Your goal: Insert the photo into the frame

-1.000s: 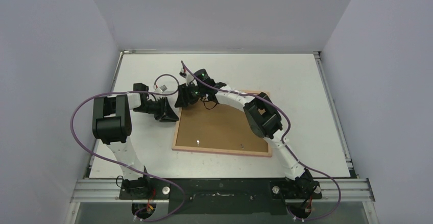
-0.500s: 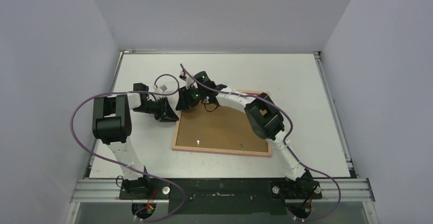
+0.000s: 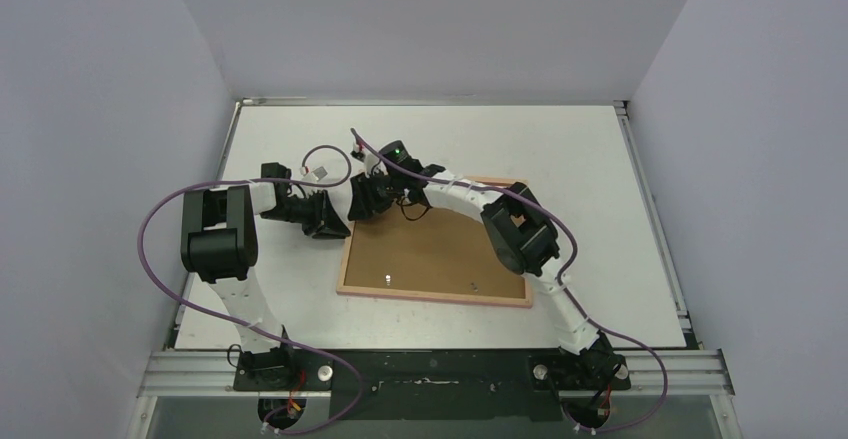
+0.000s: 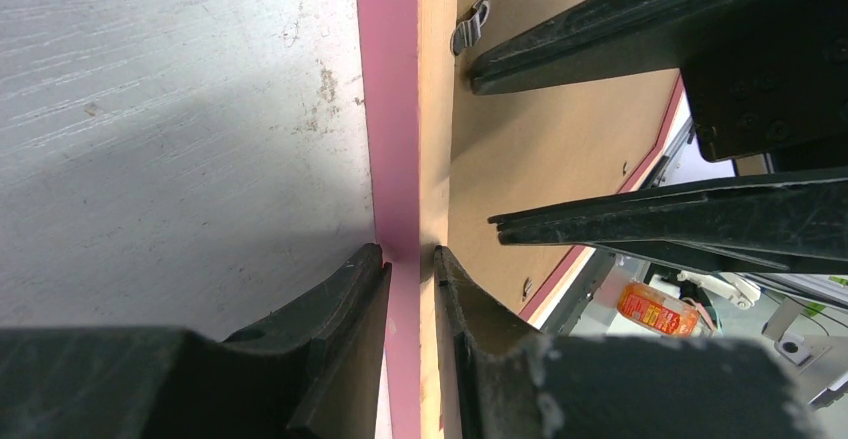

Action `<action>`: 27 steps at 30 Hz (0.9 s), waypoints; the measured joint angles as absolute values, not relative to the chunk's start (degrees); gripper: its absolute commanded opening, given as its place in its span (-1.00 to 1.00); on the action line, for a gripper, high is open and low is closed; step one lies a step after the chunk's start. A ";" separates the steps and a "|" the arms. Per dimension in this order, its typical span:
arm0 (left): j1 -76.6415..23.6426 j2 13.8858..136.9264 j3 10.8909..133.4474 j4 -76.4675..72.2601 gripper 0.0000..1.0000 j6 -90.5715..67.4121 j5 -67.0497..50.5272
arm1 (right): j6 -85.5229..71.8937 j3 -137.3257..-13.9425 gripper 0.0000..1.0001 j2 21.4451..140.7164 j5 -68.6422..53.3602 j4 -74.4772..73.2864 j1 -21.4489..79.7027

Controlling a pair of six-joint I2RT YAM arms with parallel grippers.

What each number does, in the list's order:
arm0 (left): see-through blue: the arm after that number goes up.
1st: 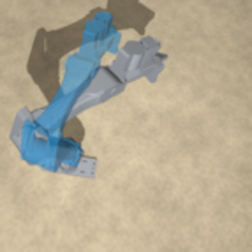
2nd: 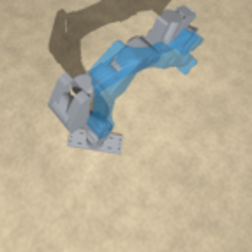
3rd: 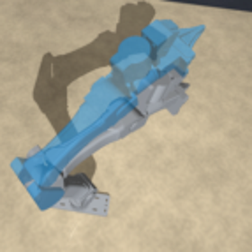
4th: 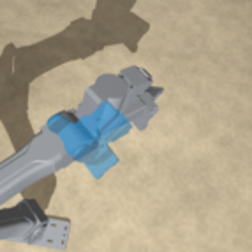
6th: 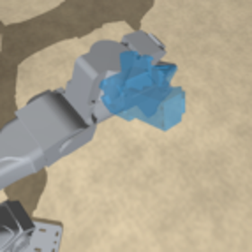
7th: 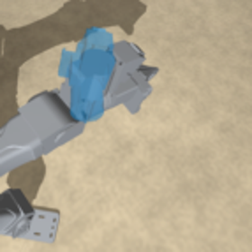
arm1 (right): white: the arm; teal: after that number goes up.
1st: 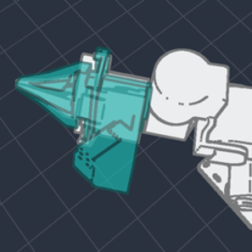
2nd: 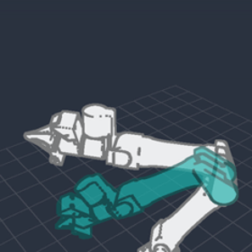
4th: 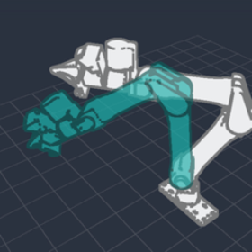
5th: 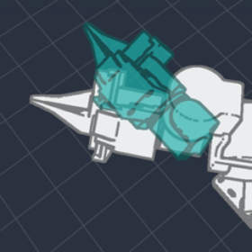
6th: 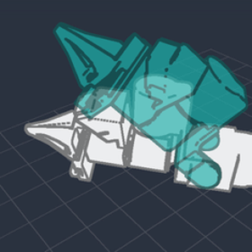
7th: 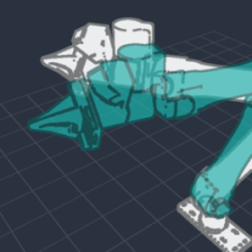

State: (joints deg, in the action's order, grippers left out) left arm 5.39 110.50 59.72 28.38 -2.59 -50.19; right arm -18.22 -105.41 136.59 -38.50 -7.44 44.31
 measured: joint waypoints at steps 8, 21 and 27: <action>5.41 110.50 59.72 28.40 -0.57 -2.59 -50.19 | -18.33 -103.02 -0.01 131.92 -35.59 -8.67 44.29; 5.41 110.50 59.72 28.40 -0.57 -2.61 -50.24 | -18.72 -104.05 0.04 132.68 -30.98 -6.26 44.62; 5.41 110.50 59.72 28.42 -0.57 -2.61 -50.26 | -18.87 -105.25 0.04 133.75 -30.35 -5.56 45.56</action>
State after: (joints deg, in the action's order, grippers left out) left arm 5.41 110.50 59.72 28.42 -2.61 -50.26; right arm -18.87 -105.25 133.75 -30.35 -5.56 45.56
